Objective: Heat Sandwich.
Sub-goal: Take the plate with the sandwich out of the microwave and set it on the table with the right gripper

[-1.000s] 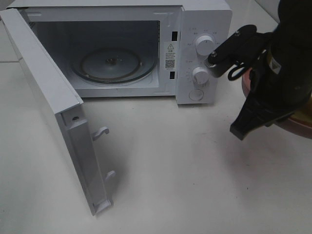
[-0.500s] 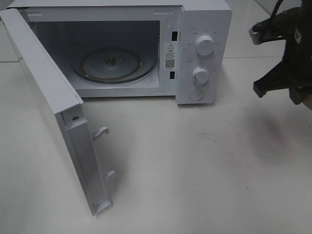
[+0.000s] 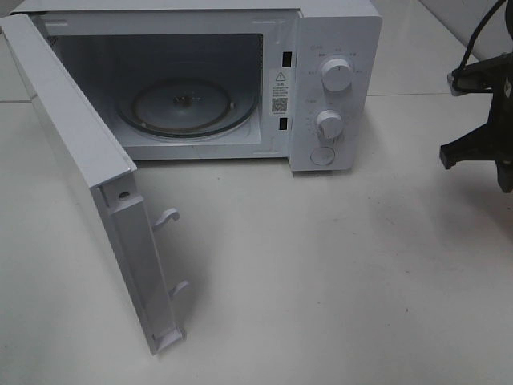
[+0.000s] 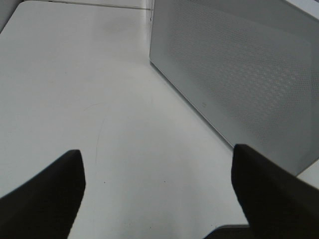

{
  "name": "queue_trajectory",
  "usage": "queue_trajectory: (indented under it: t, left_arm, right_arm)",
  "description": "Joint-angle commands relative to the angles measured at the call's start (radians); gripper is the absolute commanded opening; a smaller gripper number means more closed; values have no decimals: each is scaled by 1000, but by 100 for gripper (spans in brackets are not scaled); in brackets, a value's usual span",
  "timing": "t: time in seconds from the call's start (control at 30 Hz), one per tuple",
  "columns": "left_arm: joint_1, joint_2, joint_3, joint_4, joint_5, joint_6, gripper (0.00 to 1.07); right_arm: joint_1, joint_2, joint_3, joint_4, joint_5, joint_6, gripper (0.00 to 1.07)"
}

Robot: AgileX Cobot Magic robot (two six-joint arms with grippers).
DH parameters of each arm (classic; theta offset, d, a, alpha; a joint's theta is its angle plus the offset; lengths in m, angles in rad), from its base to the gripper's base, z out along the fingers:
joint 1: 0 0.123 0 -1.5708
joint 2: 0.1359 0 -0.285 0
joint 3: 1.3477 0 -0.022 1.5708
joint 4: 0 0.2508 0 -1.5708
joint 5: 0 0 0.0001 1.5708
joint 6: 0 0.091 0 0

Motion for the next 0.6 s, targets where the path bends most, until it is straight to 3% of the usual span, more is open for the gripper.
queue_trajectory:
  t: [0.03, 0.6]
  left_arm:
    - [1, -7, 3, -5, -14, 0, 76]
    - [1, -7, 3, -5, -14, 0, 76]
  right_arm:
    - [-9, 63, -6, -14, -43, 27, 0]
    - [-9, 206, 6, 21, -175, 140, 5]
